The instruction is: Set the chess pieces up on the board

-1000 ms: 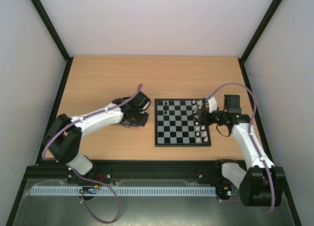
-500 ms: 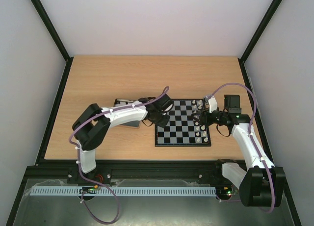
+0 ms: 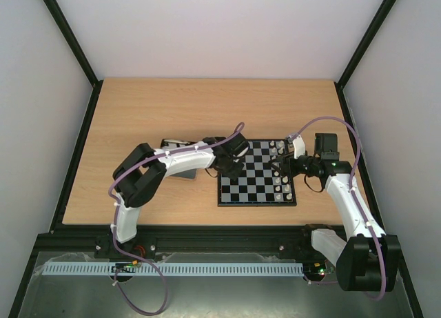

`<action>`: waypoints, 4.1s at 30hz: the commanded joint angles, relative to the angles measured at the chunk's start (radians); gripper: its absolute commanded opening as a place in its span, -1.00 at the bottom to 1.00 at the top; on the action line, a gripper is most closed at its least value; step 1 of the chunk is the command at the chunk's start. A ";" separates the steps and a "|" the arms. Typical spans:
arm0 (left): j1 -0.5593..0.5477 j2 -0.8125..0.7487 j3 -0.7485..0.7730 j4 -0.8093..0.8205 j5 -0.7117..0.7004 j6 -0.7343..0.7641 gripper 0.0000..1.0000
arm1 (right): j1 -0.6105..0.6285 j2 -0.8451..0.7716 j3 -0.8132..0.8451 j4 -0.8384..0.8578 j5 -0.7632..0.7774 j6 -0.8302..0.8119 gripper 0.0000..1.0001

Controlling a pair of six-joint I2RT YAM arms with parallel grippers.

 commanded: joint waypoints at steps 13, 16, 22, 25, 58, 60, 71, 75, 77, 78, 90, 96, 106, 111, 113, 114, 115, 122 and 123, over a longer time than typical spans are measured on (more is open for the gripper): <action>-0.013 0.045 0.033 -0.026 0.007 -0.006 -0.51 | 0.006 -0.013 -0.010 -0.007 -0.007 -0.009 -0.04; -0.015 0.044 0.034 -0.027 0.005 -0.007 -0.47 | 0.006 -0.013 -0.010 -0.006 -0.007 -0.010 -0.04; -0.018 0.039 0.034 -0.026 0.006 -0.006 -0.47 | 0.006 -0.014 -0.011 -0.006 -0.007 -0.009 -0.04; -0.018 0.037 0.034 -0.029 0.004 -0.006 -0.47 | 0.006 -0.016 -0.011 -0.007 -0.008 -0.009 -0.04; 0.486 -0.402 -0.382 -0.027 -0.003 -0.060 -0.60 | 0.006 -0.011 -0.010 -0.008 -0.011 -0.012 -0.04; 0.497 -0.395 -0.375 -0.026 -0.003 -0.058 -0.61 | 0.005 -0.010 -0.009 -0.008 -0.011 -0.011 -0.04; 0.536 -0.300 -0.250 -0.029 0.005 -0.028 -0.58 | 0.006 -0.005 -0.009 -0.009 -0.013 -0.013 -0.04; 0.536 -0.272 -0.244 -0.001 0.006 -0.049 -0.51 | 0.006 -0.005 -0.007 -0.010 -0.011 -0.013 -0.04; 0.536 -0.263 -0.237 0.016 0.019 -0.059 -0.52 | 0.006 -0.004 -0.009 -0.010 -0.012 -0.012 -0.04; 0.534 -0.256 -0.231 0.021 0.021 -0.064 -0.52 | 0.006 -0.003 -0.007 -0.009 -0.012 -0.012 -0.04; 0.534 -0.216 -0.235 0.052 0.033 -0.070 -0.52 | 0.006 -0.002 -0.010 -0.009 -0.008 -0.012 -0.04; 0.531 -0.194 -0.231 0.062 0.024 -0.066 -0.54 | 0.006 -0.002 -0.011 -0.006 -0.007 -0.011 -0.04; 0.518 -0.156 -0.222 0.079 0.010 -0.072 -0.60 | 0.006 -0.007 -0.011 -0.007 -0.009 -0.011 -0.04; 0.509 -0.136 -0.216 0.080 0.008 -0.071 -0.65 | 0.005 -0.007 -0.011 -0.007 -0.009 -0.013 -0.04; 0.502 -0.131 -0.212 0.078 0.008 -0.069 -0.68 | 0.005 -0.009 -0.011 -0.007 -0.007 -0.012 -0.04; 0.496 -0.129 -0.209 0.077 0.006 -0.069 -0.69 | 0.005 -0.010 -0.011 -0.006 -0.007 -0.012 -0.04; 0.490 -0.127 -0.206 0.077 0.004 -0.068 -0.69 | 0.006 -0.011 -0.010 -0.006 -0.007 -0.012 -0.04; 0.441 -0.103 -0.155 0.057 -0.018 -0.058 -0.82 | 0.006 -0.016 -0.010 -0.006 -0.007 -0.012 -0.04; 0.428 -0.104 -0.144 0.051 -0.021 -0.055 -0.83 | 0.006 -0.016 -0.010 -0.006 -0.006 -0.012 -0.04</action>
